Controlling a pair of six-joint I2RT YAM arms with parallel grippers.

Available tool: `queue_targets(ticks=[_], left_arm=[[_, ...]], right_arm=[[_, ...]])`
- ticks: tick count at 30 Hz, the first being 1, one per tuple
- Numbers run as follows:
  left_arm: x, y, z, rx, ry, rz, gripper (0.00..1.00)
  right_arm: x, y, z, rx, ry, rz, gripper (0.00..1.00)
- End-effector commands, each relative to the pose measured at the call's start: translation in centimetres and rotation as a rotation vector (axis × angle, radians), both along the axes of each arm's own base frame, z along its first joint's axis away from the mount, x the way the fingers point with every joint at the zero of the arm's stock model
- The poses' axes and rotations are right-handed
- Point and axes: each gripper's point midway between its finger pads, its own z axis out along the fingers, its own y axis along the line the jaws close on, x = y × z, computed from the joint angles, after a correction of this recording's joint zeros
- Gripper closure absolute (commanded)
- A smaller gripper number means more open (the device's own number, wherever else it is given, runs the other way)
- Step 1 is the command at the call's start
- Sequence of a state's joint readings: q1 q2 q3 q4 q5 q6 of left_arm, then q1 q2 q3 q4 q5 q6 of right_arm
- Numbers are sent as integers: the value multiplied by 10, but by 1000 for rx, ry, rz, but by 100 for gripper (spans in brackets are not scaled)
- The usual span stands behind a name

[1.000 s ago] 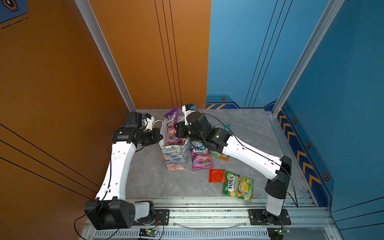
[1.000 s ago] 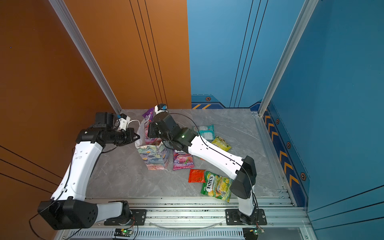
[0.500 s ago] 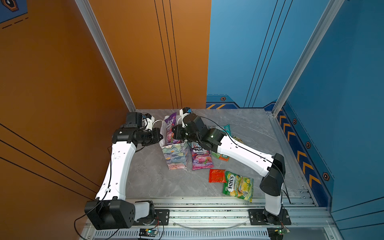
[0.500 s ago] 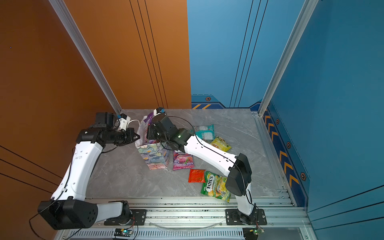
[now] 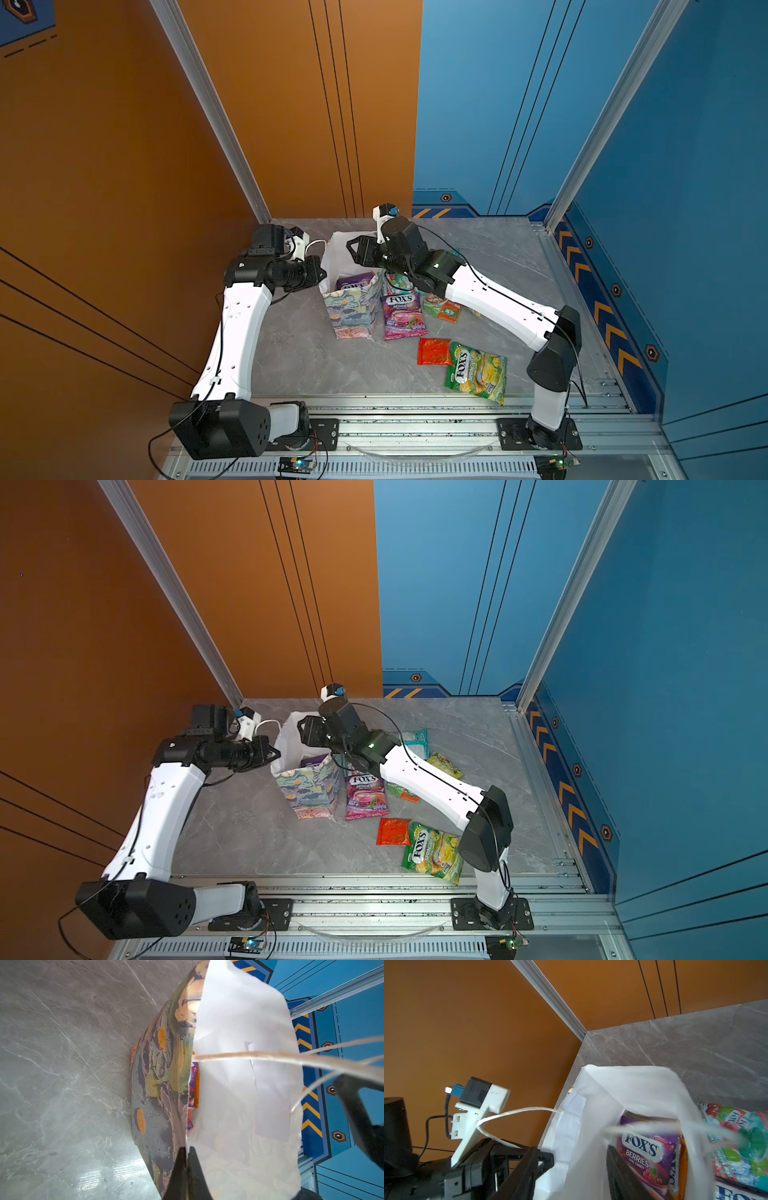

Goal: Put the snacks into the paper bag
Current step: 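Lower the purple bag into the paper bag and open the right gripper, then withdraw the right gripper toward the green Fox's Spring Tea bag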

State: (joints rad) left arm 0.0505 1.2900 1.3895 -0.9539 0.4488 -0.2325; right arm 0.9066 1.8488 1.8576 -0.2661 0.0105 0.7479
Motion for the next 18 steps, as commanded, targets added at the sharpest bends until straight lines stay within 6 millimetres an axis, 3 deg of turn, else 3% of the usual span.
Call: queue_targets(ticks=[1, 9, 14, 18], left_arm=[[-2, -6, 6, -22, -20, -18, 100], [-2, -5, 6, -20, -20, -16, 100], [-2, -4, 6, -16, -22, -14, 100], [-1, -3, 7, -16, -25, -12, 100]], right_arm=[[-8, -25, 49, 78, -94, 3, 45], [-32, -64, 17, -57, -65, 4, 42], [-51, -110, -30, -160, 6, -79, 41], [-69, -160, -80, -254, 88, -185, 35]])
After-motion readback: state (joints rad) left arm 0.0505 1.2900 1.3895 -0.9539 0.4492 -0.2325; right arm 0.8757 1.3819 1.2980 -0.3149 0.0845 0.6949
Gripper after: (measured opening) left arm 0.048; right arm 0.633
